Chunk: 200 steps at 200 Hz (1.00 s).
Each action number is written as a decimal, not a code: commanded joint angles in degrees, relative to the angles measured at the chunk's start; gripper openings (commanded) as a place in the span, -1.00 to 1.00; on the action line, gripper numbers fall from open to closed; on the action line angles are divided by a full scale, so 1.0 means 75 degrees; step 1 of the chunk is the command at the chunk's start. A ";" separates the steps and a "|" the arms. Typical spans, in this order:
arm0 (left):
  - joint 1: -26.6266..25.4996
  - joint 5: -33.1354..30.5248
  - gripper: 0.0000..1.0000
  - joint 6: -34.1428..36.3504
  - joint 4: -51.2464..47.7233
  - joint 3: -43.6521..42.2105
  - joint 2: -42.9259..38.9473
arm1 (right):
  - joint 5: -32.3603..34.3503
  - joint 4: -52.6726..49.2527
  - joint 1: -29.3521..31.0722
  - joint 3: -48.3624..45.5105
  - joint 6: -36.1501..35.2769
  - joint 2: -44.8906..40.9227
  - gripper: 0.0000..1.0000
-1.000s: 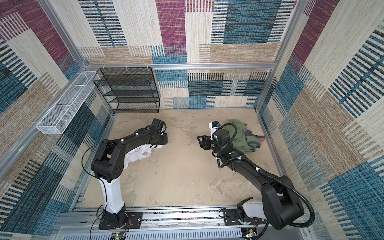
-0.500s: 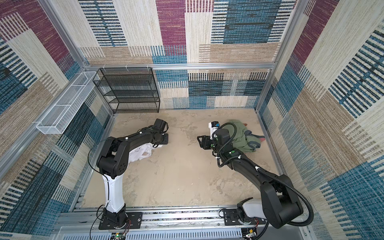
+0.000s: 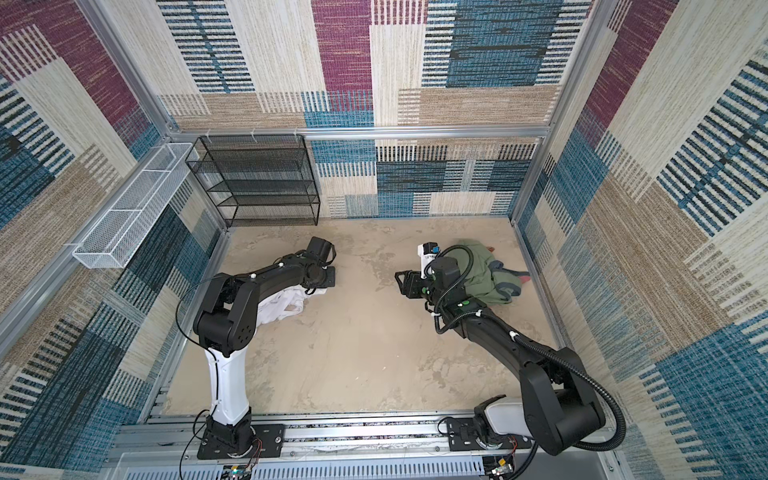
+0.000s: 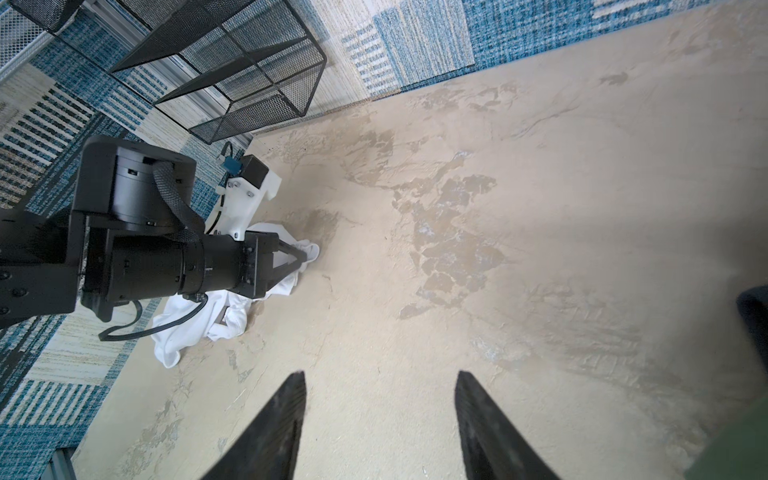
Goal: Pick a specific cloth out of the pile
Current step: 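Lift the white cloth with the left gripper and drag it nearer the robot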
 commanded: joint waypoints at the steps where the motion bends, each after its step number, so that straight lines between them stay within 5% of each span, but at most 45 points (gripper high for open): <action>1: -0.0005 0.0253 -1.00 0.0129 -0.0246 0.0017 -0.0245 | 0.0001 0.0214 0.0010 0.0043 0.0033 -0.0004 0.20; 200: 0.0074 -0.0177 -1.00 0.0738 -0.0928 0.0925 -0.2838 | -0.0271 0.0345 -0.0002 0.0124 0.0139 -0.0113 0.21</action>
